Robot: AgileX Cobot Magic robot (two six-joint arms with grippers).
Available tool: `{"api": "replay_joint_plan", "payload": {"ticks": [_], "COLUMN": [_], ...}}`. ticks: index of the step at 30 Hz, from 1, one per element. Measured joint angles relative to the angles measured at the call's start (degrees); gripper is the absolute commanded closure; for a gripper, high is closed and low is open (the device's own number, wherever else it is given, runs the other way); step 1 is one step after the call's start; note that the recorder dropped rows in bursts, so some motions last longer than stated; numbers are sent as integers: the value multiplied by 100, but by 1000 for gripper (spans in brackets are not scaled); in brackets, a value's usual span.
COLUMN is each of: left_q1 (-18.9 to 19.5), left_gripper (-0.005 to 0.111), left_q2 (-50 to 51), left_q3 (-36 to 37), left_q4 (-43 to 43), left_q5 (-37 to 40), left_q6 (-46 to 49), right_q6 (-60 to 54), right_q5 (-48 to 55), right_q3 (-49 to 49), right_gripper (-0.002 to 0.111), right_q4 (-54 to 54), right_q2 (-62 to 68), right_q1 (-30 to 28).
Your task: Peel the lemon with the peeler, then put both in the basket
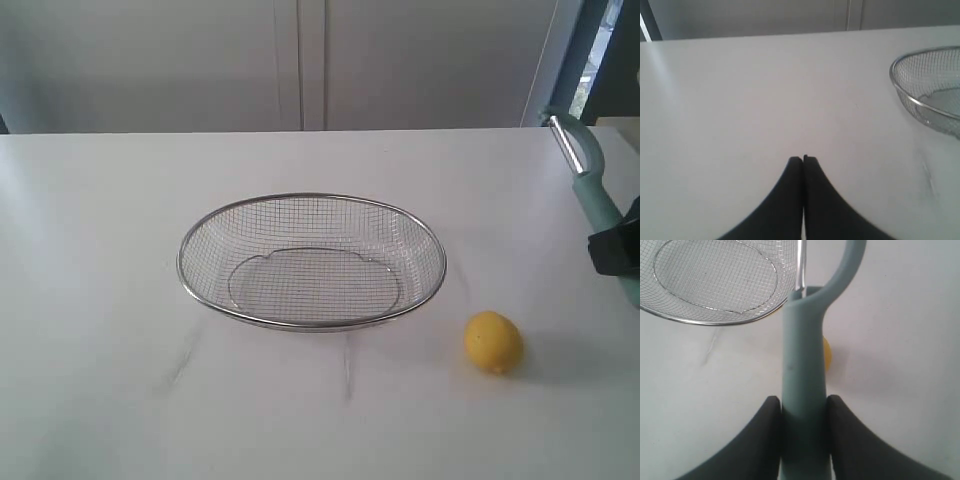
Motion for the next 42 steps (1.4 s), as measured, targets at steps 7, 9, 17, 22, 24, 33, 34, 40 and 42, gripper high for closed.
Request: {"api": "replay_joint_plan", "payload": {"ticks": [7, 9, 17, 22, 24, 33, 34, 40, 42], "left_q1": [0, 0, 0, 0, 0, 0, 0, 0, 0], "left_gripper": [107, 107, 107, 107, 107, 107, 107, 107, 107], "left_q2": [0, 0, 0, 0, 0, -9, -9, 242, 444], "left_q3": [0, 0, 0, 0, 0, 0, 0, -83, -286], "left_q4": [0, 0, 0, 0, 0, 0, 0, -12, 0], "left_q5": [-401, -402, -713, -1181, -1638, -3219, -3351, -3446, -3192], "left_q6": [35, 35, 35, -114, -337, -832, -886, -1074, -1102], "right_q6": [0, 0, 0, 0, 0, 0, 0, 0, 0], "right_q5": [0, 0, 0, 0, 0, 0, 0, 0, 0], "right_q3": [0, 0, 0, 0, 0, 0, 0, 0, 0], "right_gripper": [108, 108, 108, 108, 108, 108, 108, 108, 108], "right_q4": [0, 0, 0, 0, 0, 10, 10, 21, 21], "right_q2": [0, 0, 0, 0, 0, 0, 0, 0, 0], "right_q1": [0, 0, 0, 0, 0, 0, 0, 0, 0]}}
